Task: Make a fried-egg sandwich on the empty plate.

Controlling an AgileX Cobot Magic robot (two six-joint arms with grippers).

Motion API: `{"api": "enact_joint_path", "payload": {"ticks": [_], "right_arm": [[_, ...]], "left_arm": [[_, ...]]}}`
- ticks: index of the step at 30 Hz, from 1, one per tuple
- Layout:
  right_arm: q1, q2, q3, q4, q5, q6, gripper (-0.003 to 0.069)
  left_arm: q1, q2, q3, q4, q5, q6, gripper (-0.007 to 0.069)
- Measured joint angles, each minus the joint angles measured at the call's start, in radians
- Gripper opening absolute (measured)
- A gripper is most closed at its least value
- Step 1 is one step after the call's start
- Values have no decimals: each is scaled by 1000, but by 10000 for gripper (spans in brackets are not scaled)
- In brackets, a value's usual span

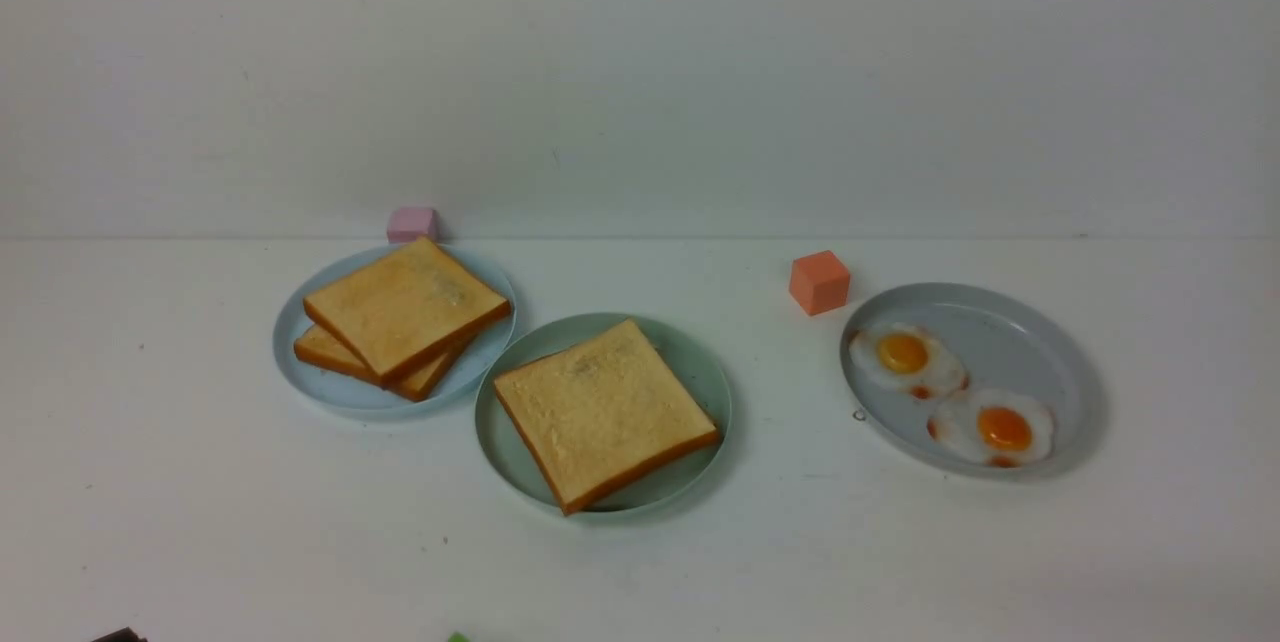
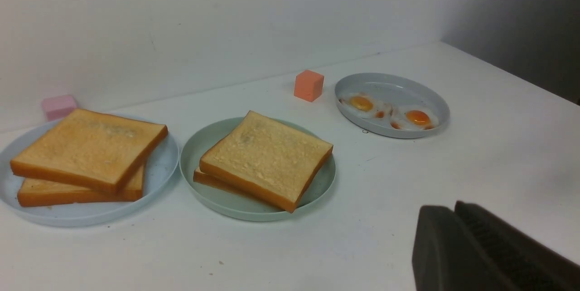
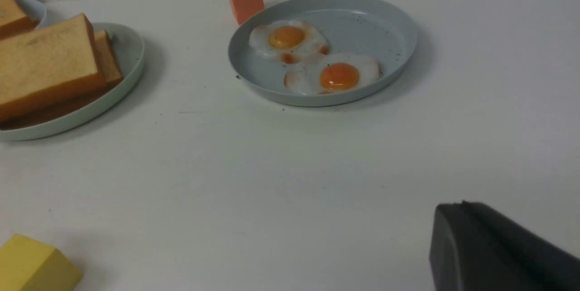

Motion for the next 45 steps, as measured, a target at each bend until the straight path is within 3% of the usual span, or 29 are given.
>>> {"api": "enact_joint_path", "payload": {"ticks": [12, 17, 20, 24, 29, 45], "right_arm": [[0, 0, 0, 0, 0, 0, -3], [0, 0, 0, 0, 0, 0, -3], [0, 0, 0, 0, 0, 0, -3], [0, 0, 0, 2, 0, 0, -3], [0, 0, 0, 2, 0, 0, -3], [0, 0, 0, 2, 0, 0, 3]], "left_arm": [[21, 0, 15, 38, -23, -17, 47], [262, -13, 65, 87, -142, -138, -13], [472, -71, 143, 87, -127, -176, -13], [606, -91, 252, 54, -71, -184, -13], [633, -91, 278, 21, 29, -184, -13], [633, -91, 279, 12, 32, -184, -13]]}}
